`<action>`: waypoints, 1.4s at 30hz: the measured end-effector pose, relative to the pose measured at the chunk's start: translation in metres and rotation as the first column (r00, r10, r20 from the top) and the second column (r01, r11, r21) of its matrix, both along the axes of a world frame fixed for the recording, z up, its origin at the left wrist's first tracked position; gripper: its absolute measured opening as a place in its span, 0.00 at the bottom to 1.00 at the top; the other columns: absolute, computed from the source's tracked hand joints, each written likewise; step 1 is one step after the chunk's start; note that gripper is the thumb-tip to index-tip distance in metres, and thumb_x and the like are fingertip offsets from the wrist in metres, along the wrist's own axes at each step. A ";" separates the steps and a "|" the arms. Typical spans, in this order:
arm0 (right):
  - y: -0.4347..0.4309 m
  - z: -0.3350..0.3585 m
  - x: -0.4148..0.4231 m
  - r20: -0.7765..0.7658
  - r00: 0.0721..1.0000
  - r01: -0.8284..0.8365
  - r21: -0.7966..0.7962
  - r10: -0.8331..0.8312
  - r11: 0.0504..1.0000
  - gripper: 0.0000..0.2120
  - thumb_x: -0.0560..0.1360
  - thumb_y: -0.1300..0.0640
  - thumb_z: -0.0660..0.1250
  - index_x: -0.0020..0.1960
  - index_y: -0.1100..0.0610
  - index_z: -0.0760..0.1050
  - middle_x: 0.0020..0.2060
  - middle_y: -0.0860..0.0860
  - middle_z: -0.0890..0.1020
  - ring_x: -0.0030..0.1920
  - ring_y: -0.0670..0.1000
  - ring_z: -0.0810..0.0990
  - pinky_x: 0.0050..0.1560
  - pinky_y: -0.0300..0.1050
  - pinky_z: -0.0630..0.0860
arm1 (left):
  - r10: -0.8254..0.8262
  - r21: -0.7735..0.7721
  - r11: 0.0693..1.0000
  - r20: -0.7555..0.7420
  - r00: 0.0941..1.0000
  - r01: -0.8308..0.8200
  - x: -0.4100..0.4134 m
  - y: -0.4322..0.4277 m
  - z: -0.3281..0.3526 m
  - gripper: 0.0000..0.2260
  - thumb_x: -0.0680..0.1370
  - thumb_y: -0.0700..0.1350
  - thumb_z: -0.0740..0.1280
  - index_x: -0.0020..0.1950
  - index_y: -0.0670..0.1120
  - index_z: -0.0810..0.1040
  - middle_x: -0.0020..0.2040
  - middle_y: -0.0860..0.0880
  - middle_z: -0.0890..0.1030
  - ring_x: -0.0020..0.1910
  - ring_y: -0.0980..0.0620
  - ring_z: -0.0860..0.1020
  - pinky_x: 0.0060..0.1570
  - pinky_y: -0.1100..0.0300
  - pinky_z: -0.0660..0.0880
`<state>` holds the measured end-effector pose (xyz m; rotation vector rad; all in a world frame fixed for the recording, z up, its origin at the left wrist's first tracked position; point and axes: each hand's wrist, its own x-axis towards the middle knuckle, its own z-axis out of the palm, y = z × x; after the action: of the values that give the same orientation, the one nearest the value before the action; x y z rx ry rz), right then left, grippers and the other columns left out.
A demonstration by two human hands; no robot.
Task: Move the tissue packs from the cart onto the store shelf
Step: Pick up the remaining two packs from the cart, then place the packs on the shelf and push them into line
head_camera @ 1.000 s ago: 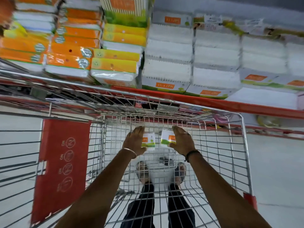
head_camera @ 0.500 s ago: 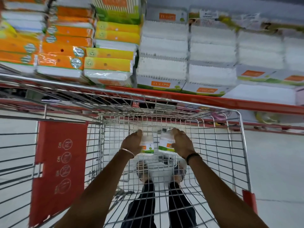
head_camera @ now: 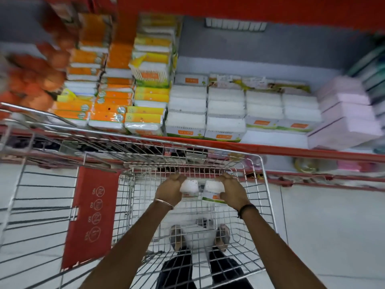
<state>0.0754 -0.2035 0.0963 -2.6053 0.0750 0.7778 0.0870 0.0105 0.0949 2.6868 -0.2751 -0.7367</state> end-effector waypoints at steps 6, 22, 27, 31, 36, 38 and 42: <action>-0.034 0.070 0.006 0.076 0.996 0.040 0.067 -0.045 0.997 0.28 0.65 0.65 0.74 0.64 0.56 0.74 0.67 0.54 0.73 0.67 0.56 0.72 0.63 0.49 0.74 | -0.027 0.018 1.000 0.157 0.987 0.024 0.014 -0.034 0.073 0.25 0.72 0.36 0.66 0.68 0.47 0.67 0.68 0.46 0.70 0.65 0.45 0.70 0.54 0.50 0.76; -0.154 0.197 0.045 0.365 0.926 0.106 0.004 -0.100 0.994 0.27 0.67 0.68 0.72 0.64 0.57 0.73 0.60 0.54 0.75 0.64 0.55 0.70 0.60 0.51 0.74 | -0.084 -0.117 0.981 0.455 0.886 0.153 0.050 -0.154 0.198 0.26 0.72 0.35 0.66 0.69 0.46 0.66 0.65 0.47 0.71 0.65 0.48 0.67 0.52 0.53 0.75; -0.181 0.200 0.055 0.430 0.898 0.127 -0.054 -0.091 0.990 0.27 0.68 0.70 0.71 0.65 0.56 0.72 0.62 0.53 0.74 0.65 0.55 0.70 0.60 0.50 0.75 | -0.064 -0.163 0.972 0.510 0.858 0.169 0.056 -0.188 0.192 0.26 0.71 0.33 0.66 0.68 0.45 0.67 0.64 0.47 0.72 0.64 0.47 0.69 0.54 0.54 0.75; -0.184 0.190 0.061 0.454 0.884 0.155 -0.058 -0.113 0.986 0.28 0.68 0.74 0.67 0.65 0.56 0.72 0.63 0.52 0.74 0.65 0.56 0.69 0.60 0.51 0.75 | -0.031 -0.184 0.970 0.554 0.832 0.159 0.058 -0.206 0.189 0.26 0.70 0.31 0.66 0.67 0.44 0.69 0.63 0.46 0.74 0.63 0.46 0.71 0.54 0.52 0.77; -0.196 0.177 0.073 0.454 0.881 0.170 -0.043 -0.132 0.985 0.29 0.67 0.77 0.64 0.64 0.56 0.72 0.63 0.53 0.74 0.65 0.56 0.70 0.59 0.51 0.76 | -0.019 -0.180 0.973 0.559 0.829 0.144 0.070 -0.226 0.182 0.27 0.69 0.28 0.65 0.66 0.43 0.70 0.63 0.44 0.74 0.63 0.45 0.71 0.53 0.52 0.77; -0.199 0.173 0.077 0.456 0.880 0.170 -0.042 -0.132 0.985 0.29 0.67 0.78 0.64 0.64 0.56 0.73 0.62 0.53 0.74 0.65 0.57 0.70 0.60 0.52 0.76 | -0.029 -0.163 0.977 0.536 0.844 0.138 0.075 -0.232 0.172 0.27 0.69 0.27 0.64 0.66 0.42 0.69 0.63 0.44 0.73 0.63 0.45 0.70 0.52 0.53 0.77; -0.198 0.164 0.081 0.451 0.887 0.144 -0.073 -0.096 0.987 0.28 0.67 0.76 0.66 0.63 0.57 0.73 0.62 0.54 0.75 0.64 0.57 0.72 0.64 0.51 0.71 | -0.045 -0.139 0.982 0.484 0.874 0.127 0.081 -0.235 0.155 0.27 0.69 0.26 0.62 0.66 0.41 0.69 0.62 0.43 0.72 0.63 0.43 0.69 0.55 0.53 0.76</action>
<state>0.1564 -0.4020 0.2603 -2.7780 0.1438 0.1188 0.1677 -0.2248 0.2504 2.6659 -0.5546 -0.0436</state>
